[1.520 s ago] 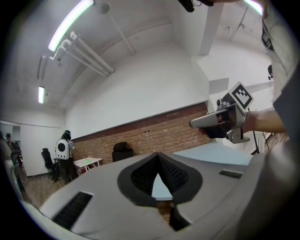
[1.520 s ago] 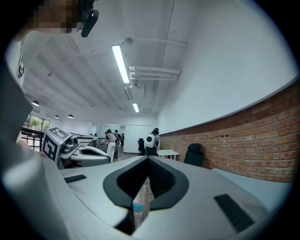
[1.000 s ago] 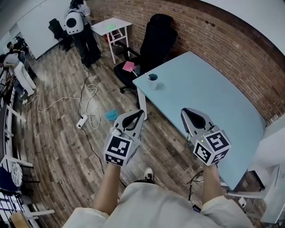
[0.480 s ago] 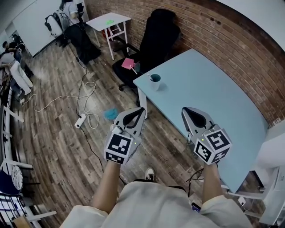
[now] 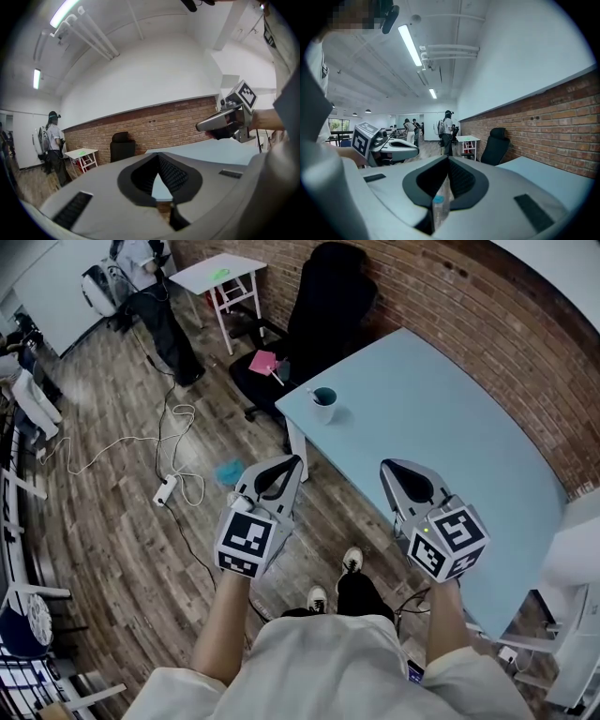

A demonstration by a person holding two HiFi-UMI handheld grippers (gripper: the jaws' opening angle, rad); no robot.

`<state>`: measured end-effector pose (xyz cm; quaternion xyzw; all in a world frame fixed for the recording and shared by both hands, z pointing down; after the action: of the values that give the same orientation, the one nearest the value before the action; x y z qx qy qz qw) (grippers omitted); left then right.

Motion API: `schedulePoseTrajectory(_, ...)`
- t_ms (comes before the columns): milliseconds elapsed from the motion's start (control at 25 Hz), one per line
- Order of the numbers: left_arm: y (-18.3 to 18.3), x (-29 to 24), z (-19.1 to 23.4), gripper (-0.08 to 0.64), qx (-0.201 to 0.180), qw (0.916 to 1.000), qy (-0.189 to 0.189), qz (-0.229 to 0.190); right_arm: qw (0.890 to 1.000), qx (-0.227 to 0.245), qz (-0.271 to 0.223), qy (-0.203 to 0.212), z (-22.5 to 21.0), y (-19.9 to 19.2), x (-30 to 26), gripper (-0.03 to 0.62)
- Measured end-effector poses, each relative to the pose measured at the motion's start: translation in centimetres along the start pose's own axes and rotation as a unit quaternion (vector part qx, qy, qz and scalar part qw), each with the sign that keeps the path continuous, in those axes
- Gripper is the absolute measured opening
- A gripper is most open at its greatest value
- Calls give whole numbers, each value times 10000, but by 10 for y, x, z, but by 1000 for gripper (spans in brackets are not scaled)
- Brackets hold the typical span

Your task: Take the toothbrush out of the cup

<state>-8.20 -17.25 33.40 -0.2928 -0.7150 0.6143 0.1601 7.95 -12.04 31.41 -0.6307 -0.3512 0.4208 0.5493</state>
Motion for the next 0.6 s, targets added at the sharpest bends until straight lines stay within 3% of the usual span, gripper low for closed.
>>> schedulePoseTrajectory(600,-14,-76,46,6,17,9997,134,198,9989,-425,124,181,-71,-6,-70,18)
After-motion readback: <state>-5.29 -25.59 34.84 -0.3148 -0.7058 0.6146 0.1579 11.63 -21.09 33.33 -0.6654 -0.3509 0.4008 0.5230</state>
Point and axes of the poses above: the fingertips, and each gripper's own axes: x backward along the fingers, z to its left, y out of its top, the point moved 3 cm from there along x, backward along the fingers, and after that the axes turned 3 degrees about -z, right-handed, at the moved point
